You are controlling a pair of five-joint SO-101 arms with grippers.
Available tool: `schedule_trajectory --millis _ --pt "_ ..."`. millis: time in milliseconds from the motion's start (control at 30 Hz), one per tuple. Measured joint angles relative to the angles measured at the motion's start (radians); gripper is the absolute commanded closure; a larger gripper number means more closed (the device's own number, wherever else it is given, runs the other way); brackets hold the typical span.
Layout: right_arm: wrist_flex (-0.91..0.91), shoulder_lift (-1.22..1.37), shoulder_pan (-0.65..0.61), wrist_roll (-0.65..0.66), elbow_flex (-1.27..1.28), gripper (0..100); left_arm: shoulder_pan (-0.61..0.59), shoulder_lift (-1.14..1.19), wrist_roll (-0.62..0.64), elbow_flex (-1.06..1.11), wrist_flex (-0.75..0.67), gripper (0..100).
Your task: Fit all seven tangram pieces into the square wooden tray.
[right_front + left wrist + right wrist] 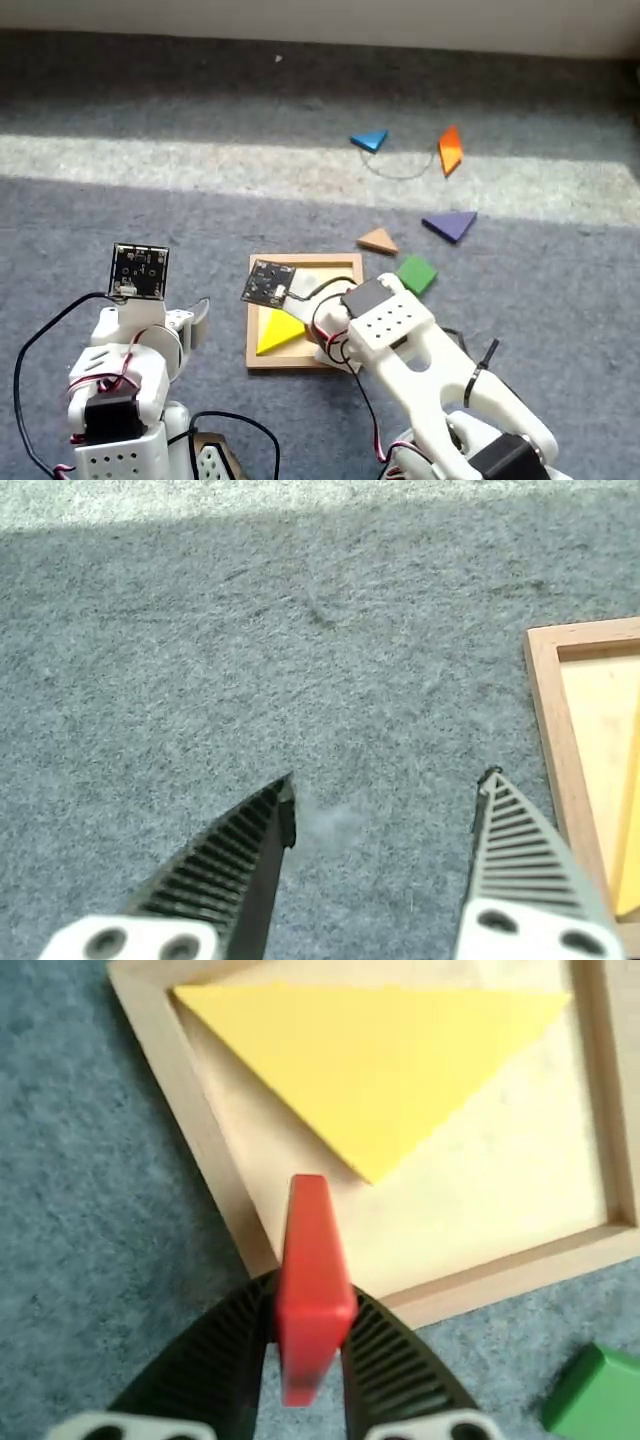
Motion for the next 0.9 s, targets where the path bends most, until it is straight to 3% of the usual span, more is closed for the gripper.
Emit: schedule_trajectory --millis 467,767,900 --pt "-0.061 0.278 0.035 0.014 -0.129 99.2 0.0 0.0 0.0 0.0 0.0 71" --pt "-0.075 0.307 0.052 0.012 -0.233 98.8 0.0 0.0 0.0 0.0 0.0 71" --pt "-0.091 0.307 0.052 0.012 -0.233 89.1 0.0 0.0 0.0 0.0 0.0 71"
